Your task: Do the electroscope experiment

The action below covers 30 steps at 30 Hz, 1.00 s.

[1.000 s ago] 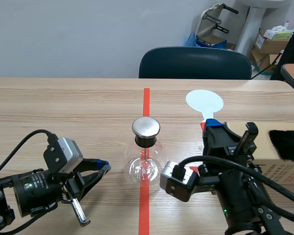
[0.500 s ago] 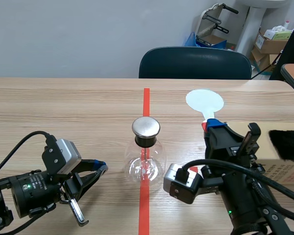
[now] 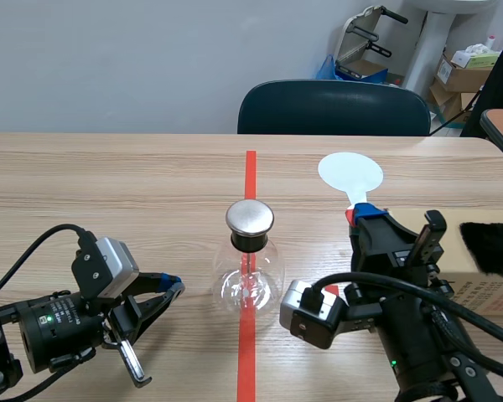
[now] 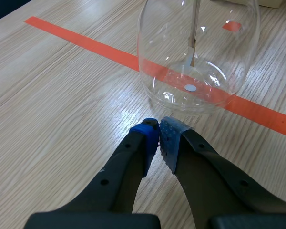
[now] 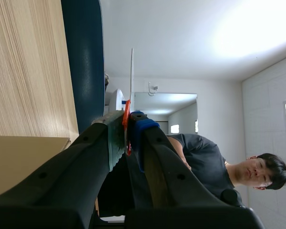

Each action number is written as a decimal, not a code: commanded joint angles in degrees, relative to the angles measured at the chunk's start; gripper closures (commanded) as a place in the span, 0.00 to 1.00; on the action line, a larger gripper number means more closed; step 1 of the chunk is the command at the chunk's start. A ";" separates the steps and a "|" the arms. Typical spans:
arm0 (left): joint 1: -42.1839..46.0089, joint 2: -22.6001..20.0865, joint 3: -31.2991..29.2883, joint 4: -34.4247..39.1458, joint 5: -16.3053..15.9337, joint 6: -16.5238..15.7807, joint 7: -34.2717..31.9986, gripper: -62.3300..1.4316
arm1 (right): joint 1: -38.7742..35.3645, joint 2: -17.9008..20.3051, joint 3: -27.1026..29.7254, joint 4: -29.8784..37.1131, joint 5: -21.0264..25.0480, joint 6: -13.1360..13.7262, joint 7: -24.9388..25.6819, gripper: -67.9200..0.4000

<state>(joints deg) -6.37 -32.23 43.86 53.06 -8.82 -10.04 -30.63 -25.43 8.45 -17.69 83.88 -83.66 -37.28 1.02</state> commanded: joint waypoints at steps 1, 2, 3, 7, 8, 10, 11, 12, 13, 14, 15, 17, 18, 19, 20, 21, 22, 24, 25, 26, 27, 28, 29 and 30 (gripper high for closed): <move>-0.31 0.15 -0.26 0.72 -0.31 0.09 -1.25 0.89 | 0.66 0.76 0.26 1.03 -0.04 -0.83 -0.04 0.98; -0.31 0.15 -0.26 0.72 -0.31 0.09 -1.25 0.89 | 0.66 0.76 0.26 1.03 -0.04 -0.83 -0.07 0.98; -0.31 0.15 -0.26 0.72 -0.31 0.09 -1.25 0.89 | 0.66 0.76 0.26 1.03 -0.04 -0.83 -0.17 0.98; -0.31 0.15 -0.26 0.72 -0.31 0.09 -1.25 0.89 | 0.66 0.79 0.26 1.03 -0.04 -0.83 -0.28 0.98; -0.31 0.15 -0.26 0.72 -0.31 0.09 -1.25 0.89 | 0.66 0.81 0.26 1.03 -0.04 -0.83 -0.28 0.98; -0.31 0.15 -0.26 0.72 -0.31 0.09 -1.25 0.89 | 0.66 0.92 0.26 1.03 -0.04 -0.83 -0.48 0.98; -0.31 0.15 -0.26 0.72 -0.31 0.09 -1.25 0.89 | 0.66 0.92 0.26 1.03 -0.04 -0.83 -0.68 0.98; -0.31 0.15 -0.26 0.72 -0.31 0.09 -1.25 0.89 | 0.66 0.92 0.26 1.03 -0.04 -0.83 -0.72 0.98; -0.31 0.15 -0.26 0.72 -0.31 0.09 -1.25 0.89 | 0.66 0.92 0.26 1.03 -0.04 -0.83 -0.72 0.98; -0.31 0.15 -0.26 0.72 -0.31 0.09 -1.25 0.89 | 0.66 0.92 0.26 1.03 -0.04 -0.83 -0.72 0.98; -0.31 0.15 -0.26 0.72 -0.31 0.09 -1.25 0.89 | 0.66 0.92 0.26 1.03 -0.04 -0.83 -0.74 0.98; -0.31 0.15 -0.26 0.72 -0.31 0.09 -1.25 0.89 | 0.66 0.92 0.26 1.03 -0.04 -0.83 -0.74 0.98; -0.31 0.15 -0.26 0.72 -0.31 0.13 -1.25 0.89 | 0.63 0.92 0.26 1.03 -0.04 -0.83 -0.72 0.98; -0.31 0.15 -0.26 0.72 -0.31 0.35 -1.25 0.89 | 0.63 0.92 0.26 1.03 -0.04 -0.83 -0.72 0.98; -0.31 0.15 -0.26 0.72 -0.31 0.35 -1.25 0.89 | 0.63 0.92 0.26 1.03 -0.04 -0.83 -0.72 0.98; -0.31 0.15 -0.26 0.72 -0.31 0.35 -1.25 0.89 | 0.63 0.92 0.26 1.03 -0.04 -0.83 -0.72 0.98; -0.31 0.15 -0.26 0.72 -0.31 0.33 -1.25 0.89 | 0.63 0.92 0.26 1.03 -0.04 -0.83 -0.72 0.98; -0.31 0.15 -0.26 0.72 -0.31 0.33 -1.25 0.89 | 0.63 0.92 0.26 1.03 -0.04 -0.83 -0.72 0.98; -0.31 0.13 -0.26 0.72 -0.31 0.33 -1.22 0.89 | 0.63 0.92 0.26 1.03 -0.04 -0.83 -0.70 0.98; -0.28 0.13 -0.26 0.72 -0.31 0.31 -1.20 0.89 | 0.63 0.92 0.26 1.03 -0.04 -0.83 -0.70 0.98; -0.28 0.15 -0.26 0.72 -0.31 0.31 -1.20 0.89 | 0.63 0.92 0.26 1.03 -0.04 -0.83 -0.70 0.98; -0.28 0.15 -0.26 0.72 -0.31 0.31 -1.20 0.89 | 0.63 0.92 0.26 1.03 -0.04 -0.83 -0.70 0.98; -0.28 0.13 -0.26 0.72 -0.31 0.31 -1.20 0.89 | 0.63 0.92 0.26 1.03 -0.04 -0.83 -0.70 0.98; -0.28 0.13 -0.26 0.72 -0.31 0.31 -1.16 0.89 | 0.63 0.94 0.26 1.03 -0.04 -0.83 -0.70 0.98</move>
<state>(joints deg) -6.37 -32.23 43.86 53.06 -8.82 -10.02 -30.63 -25.43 8.45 -17.69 83.88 -83.66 -37.28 0.73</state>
